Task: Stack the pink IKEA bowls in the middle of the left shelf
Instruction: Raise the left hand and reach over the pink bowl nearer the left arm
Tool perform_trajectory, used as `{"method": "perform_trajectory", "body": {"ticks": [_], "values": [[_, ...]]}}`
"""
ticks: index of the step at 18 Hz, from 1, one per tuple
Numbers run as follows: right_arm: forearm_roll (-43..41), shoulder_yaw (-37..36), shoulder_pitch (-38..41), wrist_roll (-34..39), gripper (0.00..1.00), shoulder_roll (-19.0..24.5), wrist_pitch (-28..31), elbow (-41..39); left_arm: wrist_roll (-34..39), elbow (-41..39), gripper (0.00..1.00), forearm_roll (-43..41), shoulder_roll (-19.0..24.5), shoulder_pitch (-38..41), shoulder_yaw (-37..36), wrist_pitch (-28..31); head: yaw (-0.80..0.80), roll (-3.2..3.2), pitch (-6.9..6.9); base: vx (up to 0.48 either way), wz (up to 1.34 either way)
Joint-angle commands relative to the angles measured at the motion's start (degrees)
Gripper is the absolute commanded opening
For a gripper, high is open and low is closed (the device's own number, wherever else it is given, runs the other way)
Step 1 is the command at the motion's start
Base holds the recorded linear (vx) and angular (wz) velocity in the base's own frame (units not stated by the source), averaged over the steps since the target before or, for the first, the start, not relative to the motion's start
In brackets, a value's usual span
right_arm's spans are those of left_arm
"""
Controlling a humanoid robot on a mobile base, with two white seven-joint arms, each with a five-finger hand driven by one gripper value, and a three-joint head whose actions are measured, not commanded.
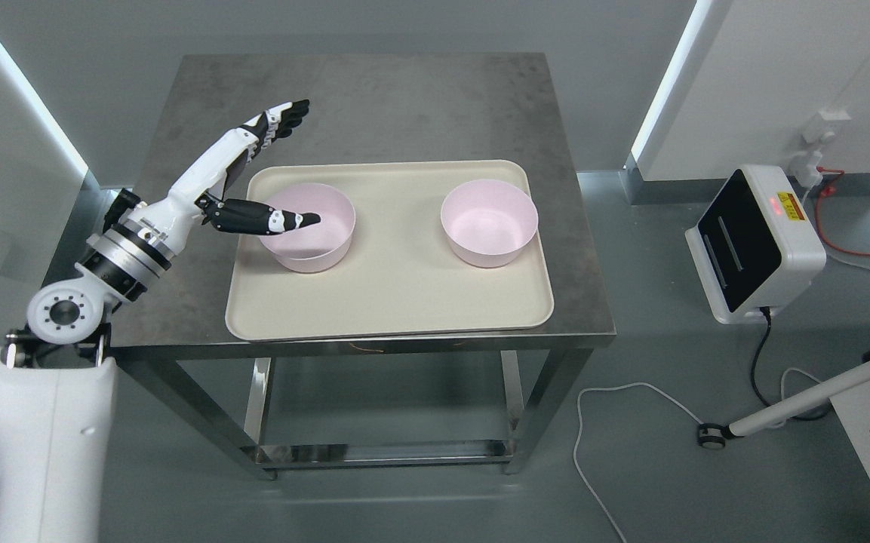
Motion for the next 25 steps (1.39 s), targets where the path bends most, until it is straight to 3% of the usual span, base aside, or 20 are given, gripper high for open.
{"method": "perform_trajectory", "body": {"ticks": [1,6,14,20,25], "values": [[0.00,-0.62,1.67,0.02,1.00,-1.00,-0.32,-1.93,-4.41,10.17,0.99,-15.30,11.35,-11.66,-13.20,0.07,0.00,0.00,0.00,0.000,0.00],[0.00,-0.62,1.67,0.02,1.00,-1.00,-0.32,-1.93,-6.35,17.65,0.94,-18.11,13.11,-17.21,-17.76,0.16,0.00,0.00,0.00,0.000,0.00],[0.00,-0.62,1.67,0.02,1.00,-1.00,-0.32,-1.93,-10.12,18.10,0.92,-19.01,15.84,-17.92,-23.31,0.42,0.00,0.00,0.00,0.000,0.00],[0.00,-0.62,1.67,0.02,1.00,-1.00,-0.24,-1.93,-12.50,17.14,0.82,-18.83,14.79,-19.76,-26.12,0.42,0.00,0.00,0.00,0.000,0.00],[0.00,-0.62,1.67,0.02,1.00,-1.00,-0.24,-1.93,-12.85,16.87,0.82,-18.22,8.28,-22.58,-25.77,0.51,0.00,0.00,0.00,0.000,0.00]]}}
